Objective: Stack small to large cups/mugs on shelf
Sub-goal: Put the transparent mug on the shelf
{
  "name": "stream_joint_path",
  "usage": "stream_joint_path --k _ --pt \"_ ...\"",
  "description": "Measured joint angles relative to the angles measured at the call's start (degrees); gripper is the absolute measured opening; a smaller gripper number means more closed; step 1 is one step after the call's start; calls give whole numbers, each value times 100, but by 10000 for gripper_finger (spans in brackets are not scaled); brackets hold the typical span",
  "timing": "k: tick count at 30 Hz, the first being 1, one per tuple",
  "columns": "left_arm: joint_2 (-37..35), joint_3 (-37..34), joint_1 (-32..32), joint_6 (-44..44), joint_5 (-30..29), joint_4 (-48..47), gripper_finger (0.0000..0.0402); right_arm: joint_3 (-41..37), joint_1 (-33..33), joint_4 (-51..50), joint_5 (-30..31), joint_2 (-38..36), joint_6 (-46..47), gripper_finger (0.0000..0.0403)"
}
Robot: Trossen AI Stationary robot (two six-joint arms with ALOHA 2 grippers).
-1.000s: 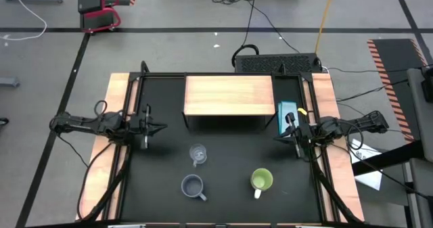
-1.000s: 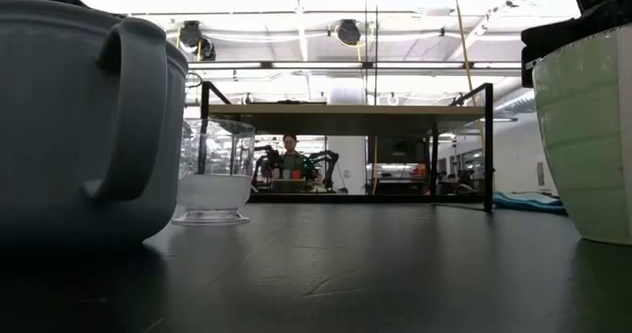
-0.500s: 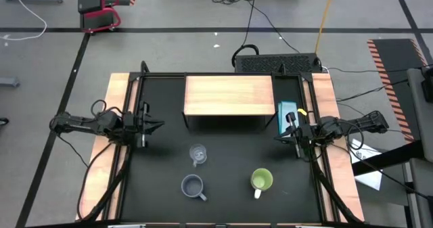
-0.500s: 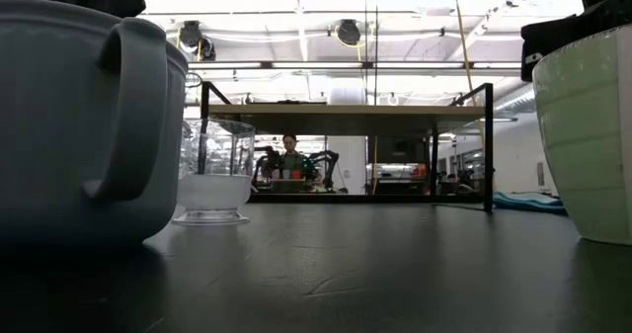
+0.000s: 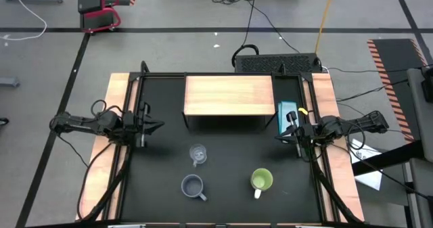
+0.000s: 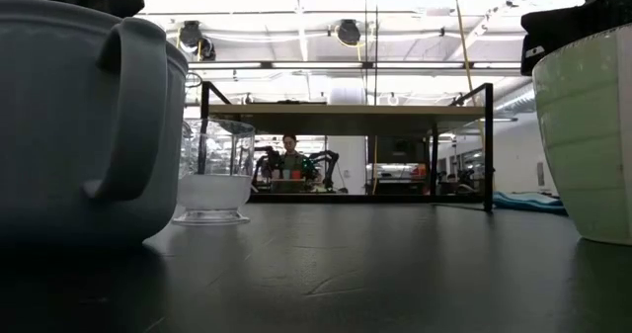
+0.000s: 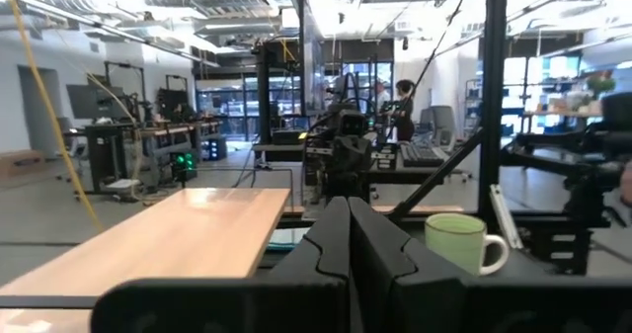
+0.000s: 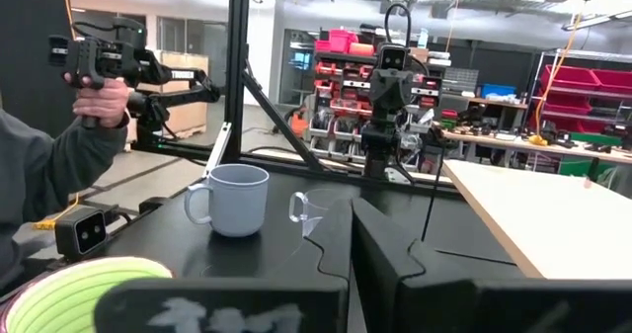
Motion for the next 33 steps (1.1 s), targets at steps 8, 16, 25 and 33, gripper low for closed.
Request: stream_joint_path --k 8,16,25,33 --pt "0 0 -54 6 122 -32 2 0 2 -4 -2 0 -9 0" --pt "0 0 -54 9 125 -76 1 0 2 -46 -2 0 1 0" --pt "0 0 -54 24 124 -126 2 0 2 -76 -2 0 5 0" --pt "0 0 -54 22 122 -170 1 0 2 -76 -2 0 6 0"
